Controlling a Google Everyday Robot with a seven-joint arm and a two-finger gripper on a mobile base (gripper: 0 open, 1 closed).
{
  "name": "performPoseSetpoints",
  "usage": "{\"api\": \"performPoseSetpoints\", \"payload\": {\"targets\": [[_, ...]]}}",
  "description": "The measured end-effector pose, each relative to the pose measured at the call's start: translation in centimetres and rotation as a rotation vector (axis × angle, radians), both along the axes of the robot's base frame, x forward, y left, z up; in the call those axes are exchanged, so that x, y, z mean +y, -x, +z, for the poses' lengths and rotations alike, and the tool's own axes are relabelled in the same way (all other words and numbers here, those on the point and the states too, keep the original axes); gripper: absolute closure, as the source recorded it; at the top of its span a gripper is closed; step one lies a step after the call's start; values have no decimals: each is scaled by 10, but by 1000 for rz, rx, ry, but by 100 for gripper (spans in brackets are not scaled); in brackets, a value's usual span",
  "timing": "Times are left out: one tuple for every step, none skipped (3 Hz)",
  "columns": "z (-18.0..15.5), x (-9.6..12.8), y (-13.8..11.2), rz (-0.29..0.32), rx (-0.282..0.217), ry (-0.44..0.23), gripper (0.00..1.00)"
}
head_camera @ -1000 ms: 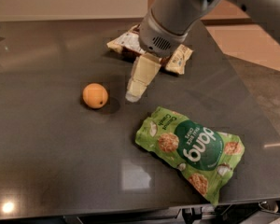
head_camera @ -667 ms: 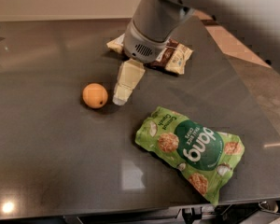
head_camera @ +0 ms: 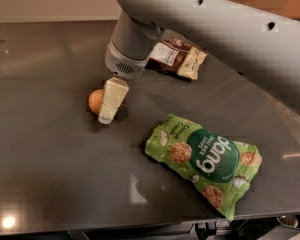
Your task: Pick orange
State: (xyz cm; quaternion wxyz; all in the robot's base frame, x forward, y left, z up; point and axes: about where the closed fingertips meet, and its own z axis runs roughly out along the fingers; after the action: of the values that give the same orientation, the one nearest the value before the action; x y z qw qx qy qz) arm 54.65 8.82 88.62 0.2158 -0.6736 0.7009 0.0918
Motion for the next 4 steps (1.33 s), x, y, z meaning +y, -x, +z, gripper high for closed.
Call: {"api": "performPoseSetpoints", "payload": {"targets": [[-14, 18, 0, 23, 22, 8, 0], [-27, 27, -2, 33, 42, 17, 0], [-38, 28, -7, 31, 59, 32, 0], [-44, 25, -11, 33, 75, 47, 26]]}}
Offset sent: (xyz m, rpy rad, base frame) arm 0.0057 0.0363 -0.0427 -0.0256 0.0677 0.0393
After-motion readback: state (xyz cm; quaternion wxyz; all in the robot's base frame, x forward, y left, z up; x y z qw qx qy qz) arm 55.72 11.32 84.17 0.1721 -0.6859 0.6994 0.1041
